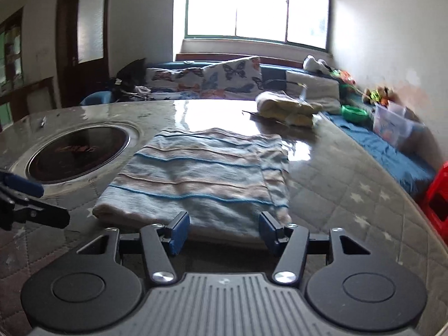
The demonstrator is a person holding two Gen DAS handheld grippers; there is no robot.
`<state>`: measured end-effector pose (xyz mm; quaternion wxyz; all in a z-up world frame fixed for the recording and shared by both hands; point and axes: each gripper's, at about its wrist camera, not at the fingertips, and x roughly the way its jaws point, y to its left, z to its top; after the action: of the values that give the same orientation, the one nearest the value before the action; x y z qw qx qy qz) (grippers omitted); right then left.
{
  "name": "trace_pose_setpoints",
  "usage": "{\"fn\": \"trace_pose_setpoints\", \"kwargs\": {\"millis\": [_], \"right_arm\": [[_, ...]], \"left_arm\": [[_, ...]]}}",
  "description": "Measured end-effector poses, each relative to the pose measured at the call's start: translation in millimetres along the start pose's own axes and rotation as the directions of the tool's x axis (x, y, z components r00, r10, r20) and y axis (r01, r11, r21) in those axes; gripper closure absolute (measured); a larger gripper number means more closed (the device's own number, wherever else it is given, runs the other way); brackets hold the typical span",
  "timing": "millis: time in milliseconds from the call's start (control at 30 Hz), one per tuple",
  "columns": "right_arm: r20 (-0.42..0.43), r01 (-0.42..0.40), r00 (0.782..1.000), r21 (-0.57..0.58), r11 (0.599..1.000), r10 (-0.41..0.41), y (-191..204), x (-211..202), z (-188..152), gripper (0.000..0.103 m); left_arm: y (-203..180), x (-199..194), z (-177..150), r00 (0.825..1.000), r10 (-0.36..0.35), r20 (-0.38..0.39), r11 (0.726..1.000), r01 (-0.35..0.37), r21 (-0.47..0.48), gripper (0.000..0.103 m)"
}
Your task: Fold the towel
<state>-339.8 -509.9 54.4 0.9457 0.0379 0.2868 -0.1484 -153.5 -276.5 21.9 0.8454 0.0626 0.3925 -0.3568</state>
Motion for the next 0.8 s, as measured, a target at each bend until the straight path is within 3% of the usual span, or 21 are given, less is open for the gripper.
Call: {"fn": "trace_pose_setpoints", "kwargs": {"millis": [100, 200, 500, 800], "right_arm": [[0.003, 0.007, 1.000, 0.027, 1.000, -0.007, -3, -4, -2, 0.037], [0.019, 0.006, 1.000, 0.064, 0.998, -0.007, -4, -9, -5, 0.024], [0.051, 0.037, 0.998, 0.143, 0.989, -0.045, -2, -26, -14, 0.003], [0.043, 0.051, 0.997, 0.127, 0.991, -0.057, 13, -34, -20, 0.000]], "left_arm": [[-1, 0, -1, 1.000, -0.001, 0.000, 1.000, 0.001, 0.001, 0.000], [-2, -1, -4, 1.000, -0.004, 0.003, 1.000, 0.004, 0.007, 0.000], [-3, -7, -9, 0.999, -0.040, 0.011, 0.999, 0.040, 0.009, 0.000], [-7, -13, -18, 1.000, -0.020, 0.005, 1.000, 0.019, 0.024, 0.000]]}}
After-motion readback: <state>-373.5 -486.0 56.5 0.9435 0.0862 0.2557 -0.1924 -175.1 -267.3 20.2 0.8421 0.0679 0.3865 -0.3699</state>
